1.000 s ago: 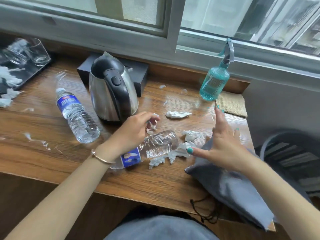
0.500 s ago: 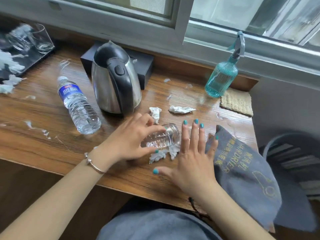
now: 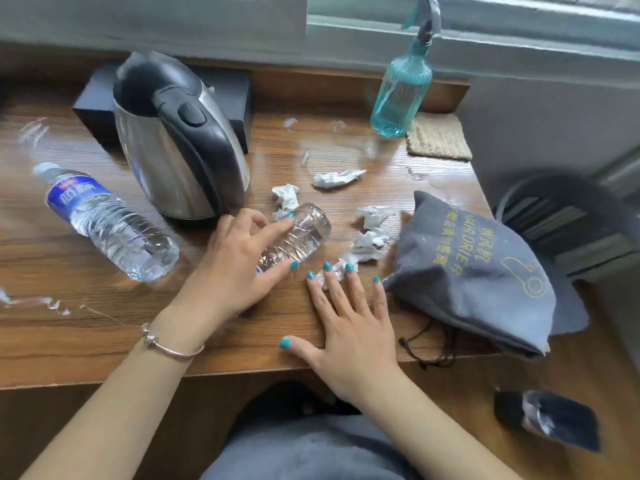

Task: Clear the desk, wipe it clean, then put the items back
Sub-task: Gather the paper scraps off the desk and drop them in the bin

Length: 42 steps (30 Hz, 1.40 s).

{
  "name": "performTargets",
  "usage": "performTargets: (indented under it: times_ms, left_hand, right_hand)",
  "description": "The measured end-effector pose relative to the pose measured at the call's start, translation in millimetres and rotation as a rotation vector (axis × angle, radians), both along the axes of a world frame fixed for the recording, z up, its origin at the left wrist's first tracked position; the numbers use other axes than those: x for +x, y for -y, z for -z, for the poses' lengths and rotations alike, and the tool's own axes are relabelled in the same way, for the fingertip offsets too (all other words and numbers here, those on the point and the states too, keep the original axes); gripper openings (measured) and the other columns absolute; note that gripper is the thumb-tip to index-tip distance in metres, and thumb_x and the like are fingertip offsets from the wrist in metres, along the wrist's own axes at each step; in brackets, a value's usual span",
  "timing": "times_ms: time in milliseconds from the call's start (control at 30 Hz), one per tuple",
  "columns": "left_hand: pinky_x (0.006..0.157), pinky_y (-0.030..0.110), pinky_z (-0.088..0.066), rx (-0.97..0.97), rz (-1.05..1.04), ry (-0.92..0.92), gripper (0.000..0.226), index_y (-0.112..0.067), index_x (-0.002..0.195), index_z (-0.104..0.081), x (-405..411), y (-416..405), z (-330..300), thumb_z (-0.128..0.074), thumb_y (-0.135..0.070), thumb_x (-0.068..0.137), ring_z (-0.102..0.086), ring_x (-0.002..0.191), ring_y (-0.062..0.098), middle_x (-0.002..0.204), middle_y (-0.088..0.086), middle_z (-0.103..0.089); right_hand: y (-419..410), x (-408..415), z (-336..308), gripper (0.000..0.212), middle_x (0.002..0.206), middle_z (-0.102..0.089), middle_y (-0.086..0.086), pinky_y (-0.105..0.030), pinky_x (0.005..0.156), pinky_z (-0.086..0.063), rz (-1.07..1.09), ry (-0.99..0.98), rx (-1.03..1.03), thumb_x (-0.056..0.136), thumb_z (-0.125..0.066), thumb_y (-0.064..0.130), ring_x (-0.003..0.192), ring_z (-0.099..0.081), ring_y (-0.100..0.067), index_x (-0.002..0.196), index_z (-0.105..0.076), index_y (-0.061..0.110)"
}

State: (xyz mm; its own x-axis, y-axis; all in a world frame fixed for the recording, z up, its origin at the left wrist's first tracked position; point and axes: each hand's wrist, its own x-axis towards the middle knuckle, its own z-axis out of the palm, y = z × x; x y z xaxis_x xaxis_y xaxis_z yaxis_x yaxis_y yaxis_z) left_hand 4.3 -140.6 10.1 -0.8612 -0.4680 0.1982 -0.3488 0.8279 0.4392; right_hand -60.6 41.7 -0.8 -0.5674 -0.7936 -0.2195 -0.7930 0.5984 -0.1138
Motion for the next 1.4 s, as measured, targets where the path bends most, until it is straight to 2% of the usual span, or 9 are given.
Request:
performTargets:
  times_ms: [133, 467, 633, 800, 967, 1067, 1233, 1300, 1400]
  left_hand:
    - [0.092, 0.044, -0.041, -0.001, 0.022, -0.014, 0.058, -0.025, 0.134, -0.057, 7.1, 1.5, 2.2, -0.066, -0.042, 0.08, -0.039, 0.097, 0.026, 0.111, 0.007, -0.049]
    - [0.089, 0.041, -0.045, 0.009, 0.035, -0.003, 0.06, -0.026, 0.136, -0.055, 12.3, 4.2, -0.5, -0.061, -0.047, 0.08, -0.038, 0.098, 0.018, 0.109, 0.001, -0.049]
    - [0.104, 0.039, -0.037, 0.132, 0.076, 0.029, 0.07, -0.029, 0.142, -0.047, 11.1, 6.9, -2.9, -0.072, -0.045, 0.078, -0.037, 0.107, 0.016, 0.117, -0.003, -0.044]
    - [0.107, 0.03, -0.031, 0.233, 0.072, 0.049, 0.081, -0.032, 0.14, -0.048, 8.6, 10.8, -9.6, -0.042, -0.068, 0.068, -0.038, 0.109, 0.013, 0.117, -0.009, -0.042]
    - [0.106, 0.026, -0.03, 0.288, 0.085, 0.017, 0.063, -0.033, 0.137, -0.049, 5.5, 7.6, -10.8, -0.067, -0.044, 0.078, -0.034, 0.11, 0.008, 0.114, -0.013, -0.039]
    - [0.104, 0.024, -0.032, 0.258, 0.118, 0.008, 0.061, -0.03, 0.136, -0.05, 1.2, -0.3, -10.8, -0.066, -0.04, 0.078, -0.034, 0.114, 0.007, 0.116, -0.012, -0.039]
    - [0.105, 0.021, -0.027, 0.355, 0.066, 0.005, 0.067, -0.031, 0.134, -0.051, -23.9, -8.8, -18.0, -0.043, -0.065, 0.077, -0.033, 0.114, 0.005, 0.118, -0.015, -0.041]
    - [0.109, 0.026, -0.026, 0.43, 0.022, 0.023, 0.051, -0.027, 0.136, -0.049, -40.2, -6.8, -20.2, -0.047, -0.052, 0.091, -0.03, 0.117, 0.004, 0.119, -0.015, -0.039]
    - [0.111, 0.034, -0.027, 0.432, -0.061, 0.069, 0.039, -0.026, 0.139, -0.045, -63.5, -2.8, -24.2, -0.04, -0.032, 0.101, -0.026, 0.12, 0.007, 0.121, -0.015, -0.035]
  right_hand:
    - [7.1, -5.5, -5.3, 0.102, 0.162, 0.017, 0.0, -0.045, 0.11, 0.029, 0.102, -0.03, 0.053, 0.072, 0.005, 0.086, 0.146, 0.027, -0.022, 0.154, 0.014, 0.026]
    - [30.9, -51.9, -13.4, 0.114, 0.163, 0.01, 0.001, -0.048, 0.108, 0.029, 0.13, 0.066, 0.142, 0.057, 0.032, 0.077, 0.15, 0.013, -0.017, 0.156, 0.006, 0.026]
    - [44.3, -75.2, -23.8, 0.106, 0.164, 0.007, 0.002, -0.051, 0.112, 0.023, 0.162, 0.159, 0.168, 0.063, 0.027, 0.074, 0.15, 0.009, -0.017, 0.156, 0.001, 0.029]
    - [57.5, -91.2, -28.1, 0.108, 0.164, 0.005, 0.001, -0.053, 0.115, 0.018, 0.139, 0.164, 0.176, 0.063, 0.024, 0.076, 0.151, 0.005, -0.018, 0.156, -0.003, 0.029]
    - [63.8, -105.3, -28.5, 0.085, 0.164, 0.01, 0.001, -0.052, 0.117, 0.015, 0.079, 0.203, 0.219, 0.083, 0.012, 0.071, 0.15, 0.009, -0.018, 0.156, 0.0, 0.029]
    - [57.5, -113.8, -39.1, 0.091, 0.162, 0.016, 0.003, -0.05, 0.118, 0.014, -0.006, 0.244, 0.21, 0.075, 0.018, 0.074, 0.149, 0.015, -0.018, 0.155, 0.005, 0.033]
    - [38.8, -150.1, -69.5, 0.096, 0.156, 0.02, 0.021, -0.046, 0.117, 0.018, -0.149, 0.261, 0.155, 0.059, 0.027, 0.084, 0.146, 0.024, -0.011, 0.148, 0.006, 0.054]
    - [39.4, -178.3, -69.6, 0.081, 0.153, 0.022, 0.023, -0.044, 0.117, 0.015, -0.191, 0.299, 0.189, 0.066, 0.018, 0.086, 0.145, 0.025, -0.011, 0.143, 0.008, 0.06]
    - [46.7, -226.5, -60.5, 0.065, 0.149, 0.032, 0.02, -0.043, 0.12, 0.008, -0.339, 0.208, 0.22, 0.084, -0.021, 0.076, 0.145, 0.027, -0.011, 0.138, 0.013, 0.061]
